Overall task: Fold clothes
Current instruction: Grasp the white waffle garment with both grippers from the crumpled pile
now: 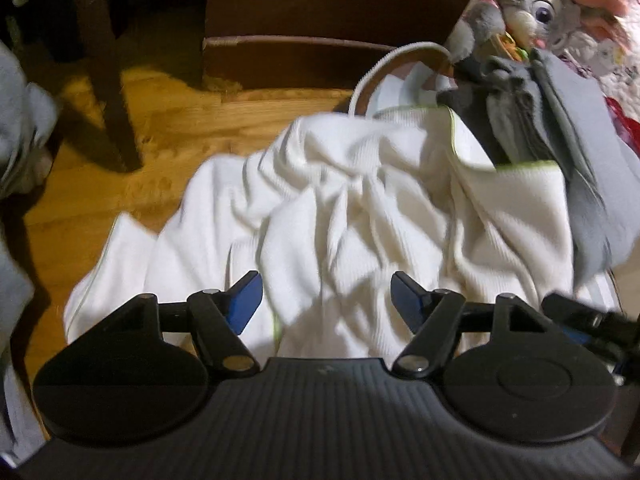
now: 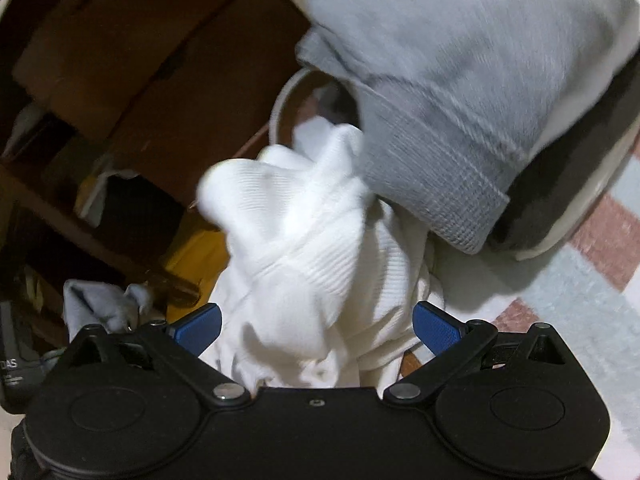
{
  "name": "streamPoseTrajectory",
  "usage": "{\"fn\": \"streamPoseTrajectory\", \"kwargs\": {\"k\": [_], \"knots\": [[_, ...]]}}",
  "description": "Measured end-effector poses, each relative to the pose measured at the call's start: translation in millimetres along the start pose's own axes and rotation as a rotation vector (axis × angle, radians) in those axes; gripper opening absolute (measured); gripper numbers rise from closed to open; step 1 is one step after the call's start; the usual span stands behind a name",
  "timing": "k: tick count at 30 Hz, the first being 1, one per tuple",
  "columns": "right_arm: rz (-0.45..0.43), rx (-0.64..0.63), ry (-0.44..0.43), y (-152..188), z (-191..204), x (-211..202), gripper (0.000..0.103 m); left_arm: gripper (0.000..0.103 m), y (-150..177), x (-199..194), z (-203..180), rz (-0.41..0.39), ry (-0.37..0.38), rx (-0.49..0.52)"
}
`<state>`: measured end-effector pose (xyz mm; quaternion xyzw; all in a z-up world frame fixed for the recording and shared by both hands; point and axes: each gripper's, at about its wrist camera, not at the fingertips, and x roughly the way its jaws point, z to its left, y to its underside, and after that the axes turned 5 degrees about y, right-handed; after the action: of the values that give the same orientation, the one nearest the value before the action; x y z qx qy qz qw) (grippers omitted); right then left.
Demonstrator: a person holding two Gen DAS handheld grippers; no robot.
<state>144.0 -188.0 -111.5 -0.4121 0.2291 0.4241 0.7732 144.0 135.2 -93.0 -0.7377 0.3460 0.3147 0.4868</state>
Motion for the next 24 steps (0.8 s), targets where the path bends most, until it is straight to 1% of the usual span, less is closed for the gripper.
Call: {"fn": "streamPoseTrajectory", "kwargs": {"k": [2,3,5,7,8,10,11,12,13,14,15,16,18,19,20,21,22,24], "knots": [[0.007,0.047,-0.005,-2,-6,12,0.103,0.074,-11,13,-5,-0.031,-0.032,0.017],[0.009,0.068,-0.005,-2,-7,18,0.103,0.075,-16,22,-6,-0.031,-0.044,0.017],[0.012,0.098,-0.005,-4,-10,29,0.103,0.075,-24,41,-4,0.002,-0.044,0.006],[0.013,0.112,0.000,-5,-11,42,0.103,0.076,-26,56,-1,0.014,-0.035,-0.001],[0.012,0.119,0.009,-6,-12,50,0.103,0.078,-26,63,1,0.018,-0.030,0.003],[0.004,0.127,0.018,-7,-14,64,0.103,0.088,-23,78,4,0.060,0.014,-0.011],[-0.008,0.131,0.011,-6,-14,69,0.103,0.088,-21,86,7,0.086,0.040,-0.026],[-0.020,0.137,-0.011,-5,-15,74,0.101,0.088,-19,91,11,0.104,0.070,-0.055],[-0.026,0.140,-0.038,-3,-15,76,0.087,0.086,-15,94,16,0.113,0.103,-0.102],[-0.018,0.148,-0.071,-1,-14,77,0.079,0.084,-11,94,20,0.121,0.142,-0.133],[-0.016,0.162,-0.092,0,-14,75,0.067,0.075,-7,93,21,0.130,0.186,-0.144],[-0.016,0.181,-0.119,2,-15,71,0.054,0.061,-4,91,22,0.135,0.222,-0.148],[-0.006,0.252,-0.216,6,-18,59,0.047,0.056,2,83,21,0.140,0.272,-0.138],[-0.002,0.283,-0.253,7,-19,54,0.043,0.053,4,78,21,0.140,0.299,-0.148],[-0.001,0.306,-0.273,9,-19,46,0.042,0.053,7,73,21,0.143,0.326,-0.178],[-0.009,0.304,-0.264,10,-16,37,0.040,0.053,9,69,20,0.151,0.352,-0.203],[-0.023,0.278,-0.254,10,-11,28,0.039,0.050,10,65,18,0.160,0.381,-0.217],[-0.063,0.202,-0.228,9,5,4,0.036,0.047,12,53,10,0.166,0.448,-0.233]]}}
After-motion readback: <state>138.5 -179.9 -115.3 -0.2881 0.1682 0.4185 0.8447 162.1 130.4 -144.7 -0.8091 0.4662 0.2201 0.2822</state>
